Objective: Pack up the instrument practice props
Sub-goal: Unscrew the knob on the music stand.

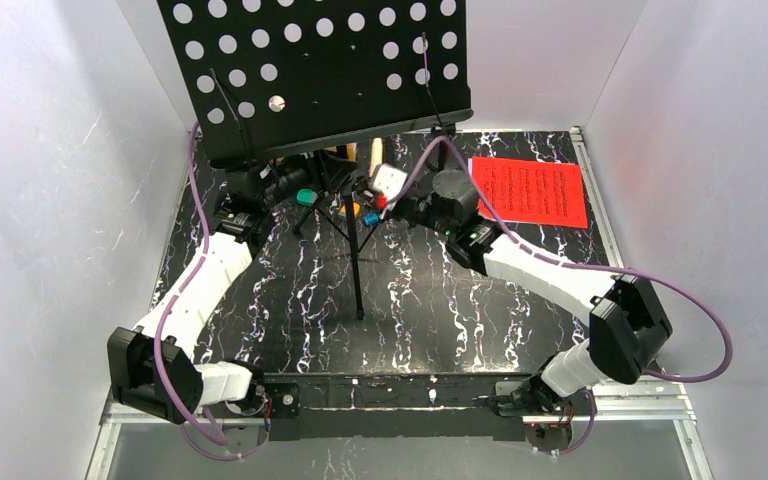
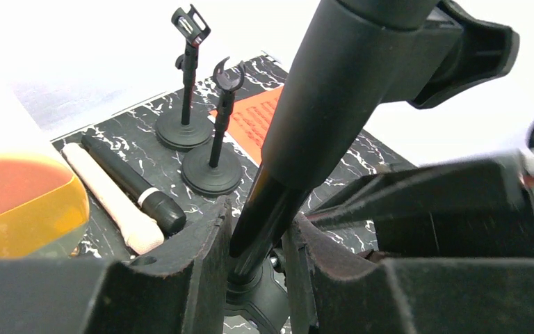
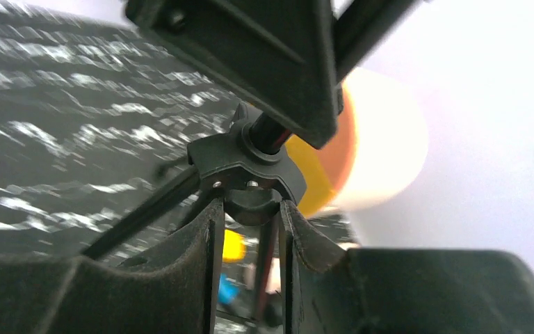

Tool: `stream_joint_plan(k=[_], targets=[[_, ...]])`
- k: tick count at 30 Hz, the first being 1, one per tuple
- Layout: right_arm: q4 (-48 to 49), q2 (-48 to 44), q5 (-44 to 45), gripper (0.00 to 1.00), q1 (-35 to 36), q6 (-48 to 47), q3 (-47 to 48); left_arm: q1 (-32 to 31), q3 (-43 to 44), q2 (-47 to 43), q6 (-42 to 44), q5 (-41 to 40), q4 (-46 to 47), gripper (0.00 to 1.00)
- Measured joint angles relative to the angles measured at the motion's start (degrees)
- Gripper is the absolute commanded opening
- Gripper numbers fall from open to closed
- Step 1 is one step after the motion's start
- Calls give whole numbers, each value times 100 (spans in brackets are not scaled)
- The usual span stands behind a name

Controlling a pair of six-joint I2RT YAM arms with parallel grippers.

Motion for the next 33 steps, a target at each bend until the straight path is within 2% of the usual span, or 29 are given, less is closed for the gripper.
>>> stream_joint_plan(k=[4,9,11,14,17,21,26,33], targets=[[79,-24,1235,1,612,-2057,-177,26,0,0,-2,-57,0,0],[1644,201,2568,2,1217,-4391,-957,35,0,-20,4,-35,-46,0],[2155,315,2776,20,1305,-4889,-1156,31,2,-24,7,-26,-55,0],[2218,310,3025,40,1370,-5056,-1228,31,2,-24,15,-31,-59,0],[1685,120,2914,55,1388,-4406,-1228,28,9,-24,20,-44,-63,0],[1113,-212,2332,65,1296,-3047,-1228,28,11,-24,20,-44,-66,0],[883,-540,1467,74,748,-881,-1228,28,11,-24,22,-44,-68,0],[966,-533,693,78,39,2142,-1217,28,11,-22,24,-42,-68,0]])
